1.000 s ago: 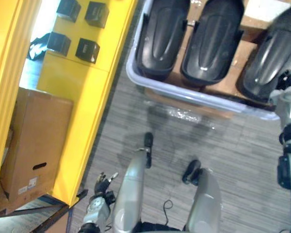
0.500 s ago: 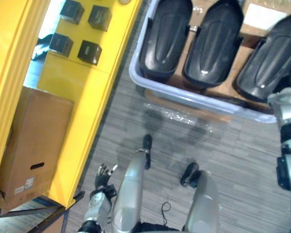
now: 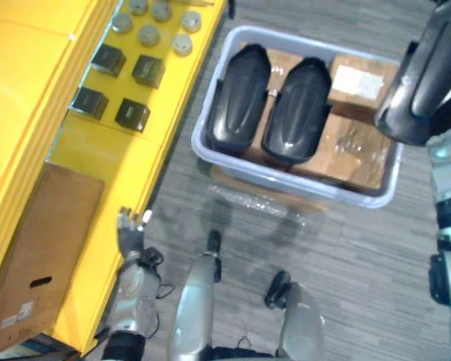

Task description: Walk over and take plastic housings, then place them on the shelf

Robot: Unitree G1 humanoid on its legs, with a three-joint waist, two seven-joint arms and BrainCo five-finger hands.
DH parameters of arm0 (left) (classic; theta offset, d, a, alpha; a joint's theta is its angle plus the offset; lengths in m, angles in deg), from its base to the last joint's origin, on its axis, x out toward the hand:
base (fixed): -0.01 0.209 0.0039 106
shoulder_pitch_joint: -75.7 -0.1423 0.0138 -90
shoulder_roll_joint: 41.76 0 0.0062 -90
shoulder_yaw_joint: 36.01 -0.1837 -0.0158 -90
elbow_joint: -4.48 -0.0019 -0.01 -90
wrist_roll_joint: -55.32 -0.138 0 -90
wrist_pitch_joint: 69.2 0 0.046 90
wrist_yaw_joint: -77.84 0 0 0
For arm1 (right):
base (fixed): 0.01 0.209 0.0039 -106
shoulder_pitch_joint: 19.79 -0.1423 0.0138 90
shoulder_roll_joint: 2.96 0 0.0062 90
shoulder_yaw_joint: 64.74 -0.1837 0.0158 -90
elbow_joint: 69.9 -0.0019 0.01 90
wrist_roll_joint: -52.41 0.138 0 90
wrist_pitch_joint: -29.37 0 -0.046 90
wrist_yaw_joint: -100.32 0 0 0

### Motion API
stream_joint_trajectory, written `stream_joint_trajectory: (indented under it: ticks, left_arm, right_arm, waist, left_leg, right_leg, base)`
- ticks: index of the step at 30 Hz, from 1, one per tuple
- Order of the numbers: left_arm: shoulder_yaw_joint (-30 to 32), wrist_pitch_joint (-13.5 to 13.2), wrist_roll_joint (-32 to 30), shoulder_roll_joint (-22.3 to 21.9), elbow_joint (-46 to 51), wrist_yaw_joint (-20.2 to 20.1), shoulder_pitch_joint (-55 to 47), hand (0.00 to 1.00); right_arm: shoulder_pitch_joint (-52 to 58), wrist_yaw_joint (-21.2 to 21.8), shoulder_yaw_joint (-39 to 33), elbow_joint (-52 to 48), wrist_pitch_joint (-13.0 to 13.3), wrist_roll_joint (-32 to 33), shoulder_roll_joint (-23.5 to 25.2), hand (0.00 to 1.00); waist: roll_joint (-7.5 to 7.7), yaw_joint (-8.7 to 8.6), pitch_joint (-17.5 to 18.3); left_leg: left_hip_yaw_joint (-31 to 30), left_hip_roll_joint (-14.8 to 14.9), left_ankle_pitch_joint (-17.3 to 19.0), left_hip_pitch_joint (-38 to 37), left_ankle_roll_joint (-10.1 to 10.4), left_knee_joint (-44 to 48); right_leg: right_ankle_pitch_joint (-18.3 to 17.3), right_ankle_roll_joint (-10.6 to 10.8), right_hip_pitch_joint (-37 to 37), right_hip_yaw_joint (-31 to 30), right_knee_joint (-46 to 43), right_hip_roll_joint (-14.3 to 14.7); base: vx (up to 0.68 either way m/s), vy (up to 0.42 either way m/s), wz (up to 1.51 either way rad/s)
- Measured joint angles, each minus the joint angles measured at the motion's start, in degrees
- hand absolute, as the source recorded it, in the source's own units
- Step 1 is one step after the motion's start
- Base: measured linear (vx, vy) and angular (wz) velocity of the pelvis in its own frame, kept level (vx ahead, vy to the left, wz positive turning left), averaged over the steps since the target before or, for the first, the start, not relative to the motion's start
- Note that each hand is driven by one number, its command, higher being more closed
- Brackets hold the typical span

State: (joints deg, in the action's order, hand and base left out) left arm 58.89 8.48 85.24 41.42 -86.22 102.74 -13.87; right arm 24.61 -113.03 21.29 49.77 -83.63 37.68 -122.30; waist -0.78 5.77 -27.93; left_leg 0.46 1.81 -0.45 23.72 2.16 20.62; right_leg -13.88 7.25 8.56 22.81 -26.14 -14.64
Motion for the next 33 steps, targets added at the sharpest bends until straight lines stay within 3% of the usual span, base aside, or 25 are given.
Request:
stream_joint_trajectory:
  ticks: [1,4,6,9,16,21,22,29,33]
  left_arm:
    - [1.05,0.41,-3.78,0.07,4.34,0.00,-0.33,0.00]
    - [1.07,1.30,-7.57,1.00,8.64,-0.58,-0.24,0.00]
    - [0.25,2.78,-11.27,1.92,11.23,-2.17,1.97,0.00]
    - [-2.91,4.04,-14.49,2.41,11.89,-4.48,6.04,0.00]
    - [-11.35,6.38,-13.34,4.33,10.18,-14.07,15.51,0.00]
    - [-16.88,8.02,-11.13,4.26,7.27,-17.23,19.39,0.00]
    - [-17.99,9.40,-10.10,3.82,6.10,-17.60,20.60,0.00]
    - [-20.48,11.65,-6.32,3.78,1.23,-20.71,22.24,0.00]
    - [-22.78,12.73,-0.80,2.69,-0.10,-22.74,22.59,0.00]
  right_arm:
    - [4.49,-0.74,-1.68,-5.65,1.38,-2.23,1.04,1.00]
    - [8.02,-1.64,-2.20,-11.29,3.78,-5.16,3.27,1.00]
    - [10.00,-1.95,-2.01,-15.62,7.45,-7.85,6.32,1.00]
    - [9.84,-3.31,-1.25,-18.25,12.44,-11.00,8.94,1.00]
    - [9.22,-6.40,1.50,-22.04,22.83,-15.64,13.31,1.00]
    - [8.57,-6.50,7.34,-22.90,25.66,-18.08,17.34,1.00]
    - [8.50,-6.27,8.84,-22.90,26.13,-18.96,18.55,1.00]
    - [8.34,-4.37,14.22,-22.91,26.84,-21.10,21.68,1.00]
    - [8.23,-3.80,17.68,-22.43,26.99,-22.24,22.46,1.00]
  waist:
    - [1.40,-0.21,3.03]
    - [3.09,-0.25,6.36]
    - [4.83,-0.31,9.42]
    - [5.37,-0.08,12.57]
    - [5.41,-0.67,17.40]
    - [5.33,-1.89,18.20]
    - [5.12,-1.78,18.84]
    - [4.96,-1.94,18.92]
    - [3.34,-2.11,20.48]
  left_leg:
    - [-0.07,-0.73,-0.96,-2.61,0.17,-4.12]
    - [0.11,-0.86,-1.64,-5.32,0.34,-7.92]
    - [0.35,-1.13,-1.92,-8.75,0.35,-11.15]
    - [1.60,-1.16,-2.30,-12.48,0.05,-14.28]
    - [3.48,-0.43,-4.46,-19.27,0.17,-21.78]
    - [4.07,-0.08,-5.67,-21.73,0.27,-24.19]
    - [4.43,-0.02,-6.20,-21.69,0.38,-25.08]
    - [4.73,-0.69,-7.33,-21.54,0.08,-25.19]
    - [3.55,-1.07,-8.30,-19.31,-0.04,-25.71]
  right_leg:
    - [1.07,0.38,-2.81,1.11,4.14,0.31]
    - [3.08,0.54,-6.00,1.97,9.65,1.59]
    - [4.97,0.84,-9.69,2.40,14.22,1.92]
    - [7.18,1.03,-12.76,2.39,17.28,2.54]
    - [9.30,0.49,-15.09,2.08,18.43,3.25]
    - [9.34,0.44,-16.18,1.92,18.57,3.64]
    - [9.34,0.44,-15.61,1.71,18.73,3.72]
    - [9.35,0.42,-15.58,0.75,19.89,3.35]
    - [9.13,0.13,-14.49,0.91,21.33,3.42]
  base:
    - [0.18,-0.044,0.14]
    - [0.15,-0.038,0.03]
    - [0.18,-0.029,-0.02]
    - [0.14,0.010,-0.10]
    - [0.07,-0.006,-0.15]
    - [-0.03,-0.018,-0.07]
    - [-0.05,-0.014,-0.12]
    - [-0.09,0.009,-0.06]
    - [-0.14,0.015,0.09]
